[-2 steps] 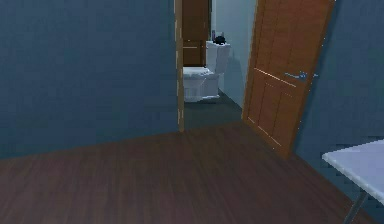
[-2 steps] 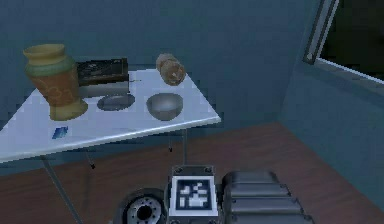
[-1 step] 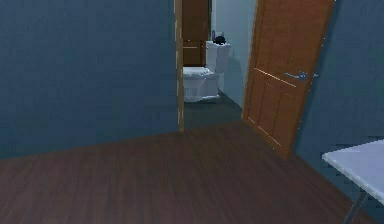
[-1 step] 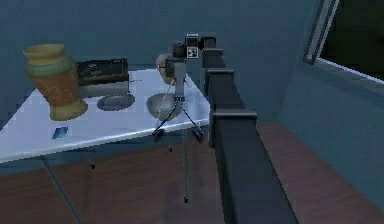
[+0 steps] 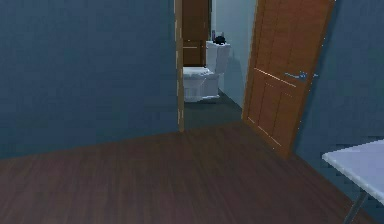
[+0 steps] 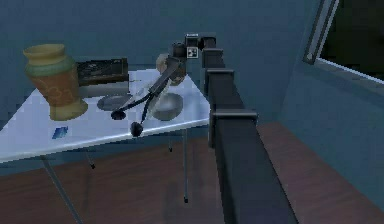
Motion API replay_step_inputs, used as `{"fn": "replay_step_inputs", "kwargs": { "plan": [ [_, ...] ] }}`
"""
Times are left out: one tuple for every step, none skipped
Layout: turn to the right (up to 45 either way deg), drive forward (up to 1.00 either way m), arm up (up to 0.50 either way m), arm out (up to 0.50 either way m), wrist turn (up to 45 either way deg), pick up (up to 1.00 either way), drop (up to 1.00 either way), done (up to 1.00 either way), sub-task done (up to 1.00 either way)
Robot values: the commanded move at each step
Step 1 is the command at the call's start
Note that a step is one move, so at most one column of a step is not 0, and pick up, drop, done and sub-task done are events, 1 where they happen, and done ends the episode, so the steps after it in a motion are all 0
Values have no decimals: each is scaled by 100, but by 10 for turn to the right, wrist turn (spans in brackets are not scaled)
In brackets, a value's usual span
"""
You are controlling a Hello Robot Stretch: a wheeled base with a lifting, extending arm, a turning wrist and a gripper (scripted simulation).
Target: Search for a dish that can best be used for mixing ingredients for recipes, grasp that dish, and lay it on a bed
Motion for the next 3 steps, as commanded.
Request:
{"fn": "replay_step_inputs", "kwargs": {
  "plan": [
    [0,0,0,0,450,0,0,0,0],
    [0,0,0,0,450,0,0,0,0],
    [0,0,0,0,90,0,0,0,0]
  ]
}}
